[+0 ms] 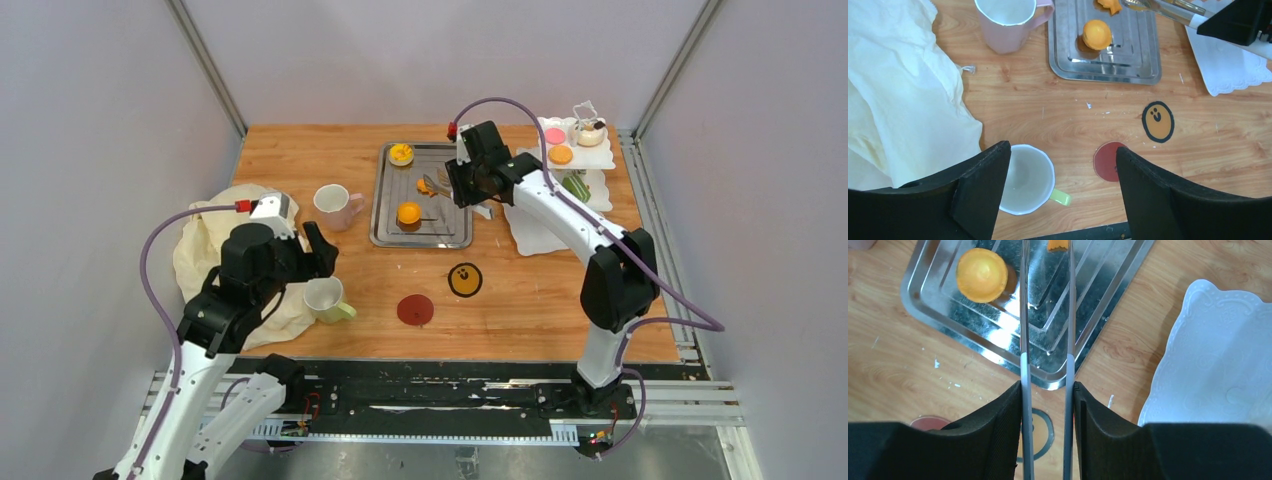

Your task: Serve the afternoon tea

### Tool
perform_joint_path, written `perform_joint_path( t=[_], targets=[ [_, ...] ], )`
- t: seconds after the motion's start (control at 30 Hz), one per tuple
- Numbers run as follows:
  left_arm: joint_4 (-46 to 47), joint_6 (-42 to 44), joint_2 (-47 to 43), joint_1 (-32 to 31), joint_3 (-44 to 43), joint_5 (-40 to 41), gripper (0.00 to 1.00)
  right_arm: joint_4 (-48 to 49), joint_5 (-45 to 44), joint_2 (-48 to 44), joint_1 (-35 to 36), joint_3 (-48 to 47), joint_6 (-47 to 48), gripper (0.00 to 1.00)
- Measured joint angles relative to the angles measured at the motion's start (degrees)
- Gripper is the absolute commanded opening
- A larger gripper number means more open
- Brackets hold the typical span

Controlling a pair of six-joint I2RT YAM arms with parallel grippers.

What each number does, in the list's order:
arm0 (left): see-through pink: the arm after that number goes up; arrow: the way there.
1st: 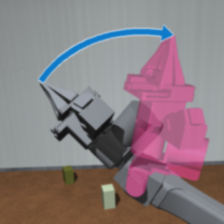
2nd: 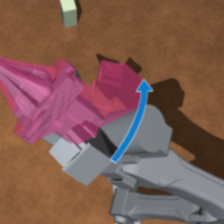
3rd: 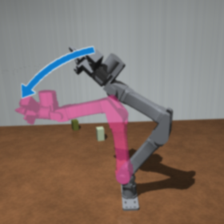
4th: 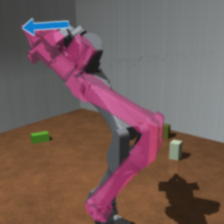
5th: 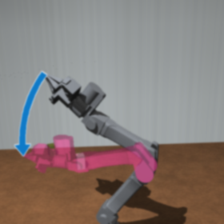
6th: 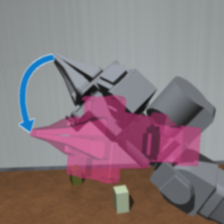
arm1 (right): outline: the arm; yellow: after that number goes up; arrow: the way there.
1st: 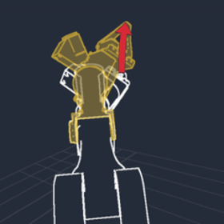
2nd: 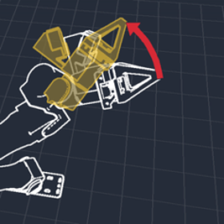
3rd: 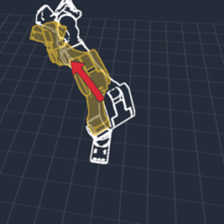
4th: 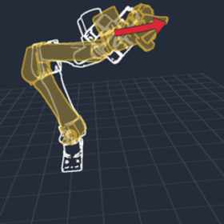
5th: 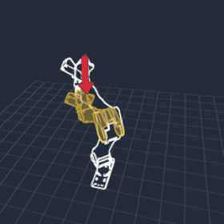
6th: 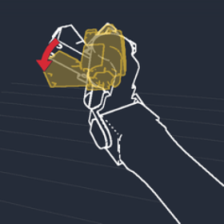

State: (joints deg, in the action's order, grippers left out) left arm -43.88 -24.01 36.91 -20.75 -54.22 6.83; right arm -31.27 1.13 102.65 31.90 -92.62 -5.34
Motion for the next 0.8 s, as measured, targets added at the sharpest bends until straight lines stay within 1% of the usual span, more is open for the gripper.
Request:
perform_joint_path(
  t=[0.2, 0.4, 0.8],
  targets=[
    [0.11, -0.02, 1.14, 0.00, 1.16, -0.92, 0.87, 0.52, -0.79, 5.46, 0.00, -3.34, 1.07, 0.42],
    [0.66, -0.02, 3.04, 0.00, 1.16, -1.90, 0.87, 0.66, -0.79, 6.58, 0.00, -3.74, 2.58, 0.44],
    [2.12, -0.02, 4.94, 0.00, 1.16, -3.43, 0.88, 1.05, -0.55, 11.52, 0.00, -8.11, 5.44, 0.48]
  ],
)
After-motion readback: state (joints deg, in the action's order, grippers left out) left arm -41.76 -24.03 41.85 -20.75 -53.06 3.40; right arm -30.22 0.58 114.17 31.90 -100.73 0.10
